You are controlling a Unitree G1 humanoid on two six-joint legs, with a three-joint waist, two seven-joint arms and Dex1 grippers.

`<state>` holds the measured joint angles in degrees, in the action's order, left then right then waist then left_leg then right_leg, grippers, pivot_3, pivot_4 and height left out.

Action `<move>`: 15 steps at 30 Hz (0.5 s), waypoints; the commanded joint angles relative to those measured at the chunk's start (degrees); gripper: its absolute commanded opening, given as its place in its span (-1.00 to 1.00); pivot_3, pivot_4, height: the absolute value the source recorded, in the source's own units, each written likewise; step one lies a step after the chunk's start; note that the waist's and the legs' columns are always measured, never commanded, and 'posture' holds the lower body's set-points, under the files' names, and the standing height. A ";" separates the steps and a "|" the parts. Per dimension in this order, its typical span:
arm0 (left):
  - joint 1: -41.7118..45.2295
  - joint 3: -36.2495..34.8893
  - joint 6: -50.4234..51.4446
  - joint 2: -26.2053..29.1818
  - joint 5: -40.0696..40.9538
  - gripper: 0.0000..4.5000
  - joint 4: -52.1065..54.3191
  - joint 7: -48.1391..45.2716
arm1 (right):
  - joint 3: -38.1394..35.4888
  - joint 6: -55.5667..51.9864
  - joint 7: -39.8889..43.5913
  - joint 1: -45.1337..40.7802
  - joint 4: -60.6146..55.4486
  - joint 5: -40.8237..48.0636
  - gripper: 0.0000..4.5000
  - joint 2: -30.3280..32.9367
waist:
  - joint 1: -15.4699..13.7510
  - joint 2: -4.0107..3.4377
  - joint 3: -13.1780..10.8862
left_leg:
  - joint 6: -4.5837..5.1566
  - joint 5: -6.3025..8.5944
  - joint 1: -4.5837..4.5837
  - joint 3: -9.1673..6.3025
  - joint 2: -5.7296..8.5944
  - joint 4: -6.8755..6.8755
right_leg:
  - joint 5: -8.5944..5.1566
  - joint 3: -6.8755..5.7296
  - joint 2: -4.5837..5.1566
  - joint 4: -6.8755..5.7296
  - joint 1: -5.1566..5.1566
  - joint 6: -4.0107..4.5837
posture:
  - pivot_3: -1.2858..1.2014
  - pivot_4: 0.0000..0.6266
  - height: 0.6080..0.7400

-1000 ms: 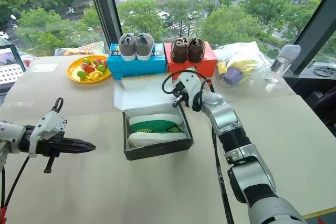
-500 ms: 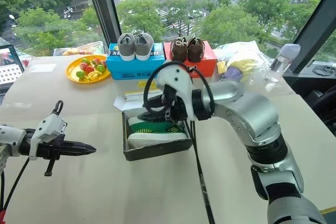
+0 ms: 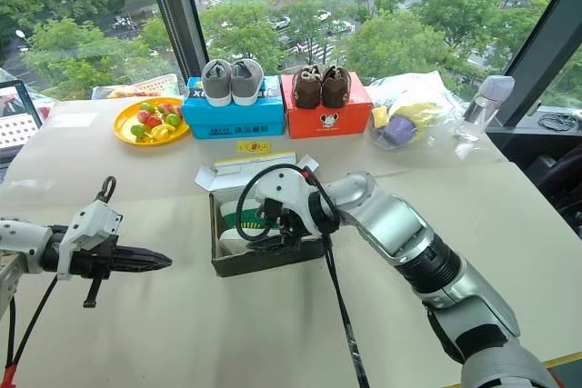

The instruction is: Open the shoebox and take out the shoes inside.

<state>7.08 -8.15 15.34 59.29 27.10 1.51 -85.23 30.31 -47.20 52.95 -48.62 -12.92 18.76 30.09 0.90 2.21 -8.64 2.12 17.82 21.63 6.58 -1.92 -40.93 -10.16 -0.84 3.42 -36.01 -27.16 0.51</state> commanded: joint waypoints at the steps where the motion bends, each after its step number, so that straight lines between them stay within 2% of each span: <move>1: -0.52 -1.18 0.23 0.23 0.59 -1.00 1.94 0.53 | 0.50 4.08 0.81 0.76 4.12 -2.73 0.60 -1.53 | -0.05 0.00 0.00 | 0.00 0.00 0.00 0.00 -0.01 0.00 | 0.00 -0.01 0.00 0.00 0.00 0.00 | 0.03 -0.52 0.86; 10: -0.28 -0.89 0.10 0.17 0.40 -1.00 1.79 1.24 | 2.72 8.04 3.25 3.63 12.19 -7.62 0.60 -2.82 | -0.23 0.03 0.02 | 0.00 0.00 -0.03 -0.01 0.01 -0.01 | 0.00 0.00 0.02 0.00 0.06 0.00 | 0.03 -0.52 0.86; 11: -0.24 -0.89 0.09 0.13 0.38 -1.00 1.75 1.34 | 2.53 8.06 3.20 3.61 12.55 -7.90 0.43 -2.95 | -0.23 0.04 0.03 | 0.00 0.00 -0.11 -0.01 0.01 -0.01 | 0.00 0.00 0.02 0.01 0.13 -0.01 | 0.03 -0.52 0.86; 13: -0.17 -0.81 -0.05 0.07 0.28 -1.00 1.60 1.46 | 1.83 8.05 2.88 3.39 13.17 -8.51 0.28 -3.28 | -0.26 0.04 0.03 | 0.03 0.02 -0.21 -0.01 0.01 0.00 | 0.00 0.00 0.02 0.02 0.22 -0.01 | 0.03 -0.52 0.86; 15: -0.05 -0.69 -0.22 0.01 0.18 -1.00 1.41 1.56 | 1.34 8.11 3.02 3.06 13.13 -8.91 -0.05 -3.38 | -0.25 0.05 0.03 | 0.05 0.03 -0.34 -0.02 0.00 -0.01 | -0.01 0.00 0.02 0.02 0.34 0.00 | 0.03 -0.52 0.86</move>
<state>6.41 -8.15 15.31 59.21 27.08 1.93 -83.86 31.84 -38.91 56.17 -46.26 -1.28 11.81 26.42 0.65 2.26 -8.61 2.17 17.85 21.25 6.57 -1.92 -40.93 -10.18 -0.85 3.44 -36.00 -26.79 0.51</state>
